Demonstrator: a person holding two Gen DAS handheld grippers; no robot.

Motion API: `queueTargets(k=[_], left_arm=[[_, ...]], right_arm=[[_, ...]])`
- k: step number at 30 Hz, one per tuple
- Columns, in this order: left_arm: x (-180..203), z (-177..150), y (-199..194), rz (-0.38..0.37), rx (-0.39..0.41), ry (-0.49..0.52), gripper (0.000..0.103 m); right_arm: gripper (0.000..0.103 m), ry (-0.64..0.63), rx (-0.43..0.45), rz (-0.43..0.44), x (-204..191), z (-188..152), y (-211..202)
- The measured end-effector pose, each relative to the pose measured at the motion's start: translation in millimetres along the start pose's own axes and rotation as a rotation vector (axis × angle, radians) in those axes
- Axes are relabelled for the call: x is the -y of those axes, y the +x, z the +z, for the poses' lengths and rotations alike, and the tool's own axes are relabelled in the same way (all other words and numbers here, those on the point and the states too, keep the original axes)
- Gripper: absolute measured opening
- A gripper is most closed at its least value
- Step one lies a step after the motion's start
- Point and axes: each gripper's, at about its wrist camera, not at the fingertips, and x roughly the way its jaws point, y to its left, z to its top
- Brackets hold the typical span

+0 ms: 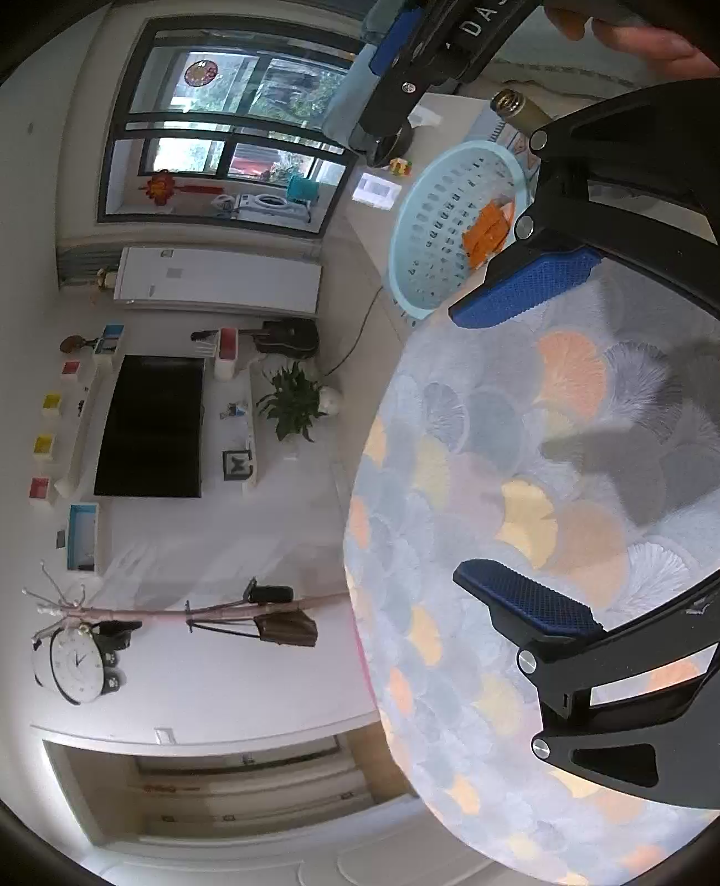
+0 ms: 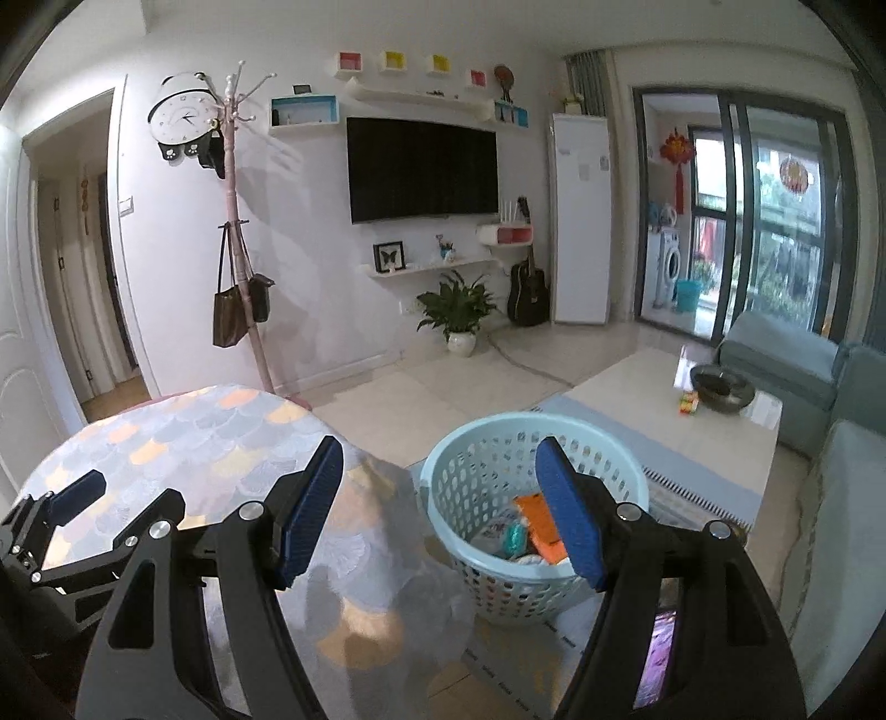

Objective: Collect trash

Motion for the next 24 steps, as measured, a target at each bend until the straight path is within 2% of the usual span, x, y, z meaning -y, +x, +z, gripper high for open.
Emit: queueTargets(k=[4,14,17,24], left_arm=[[-2.3,0.0,-1.6,0.030,0.010,0.007,0.087],[-3.0,0.1,-6.6,0.056,0.029,-0.004,0.090],[-3.9,0.2,-8.3,0.072,0.036,-0.006,0.094],[-4.9,2.1,-17.6,0.082,0.090,-0.007,0.095]], right_arm=[[0.068,-0.011,0.014,-0.015,-2.3,-2.4,-0.5],[0.068,-0.010,-0.016,-0.011,-2.8,-6.7,8.0],[0.068,-0.010,-0.028,-0.006,-3.7,-9.6,9.9],[0.068,-0.013,-0.019,-0.010,-4.9,-9.1,3.4]])
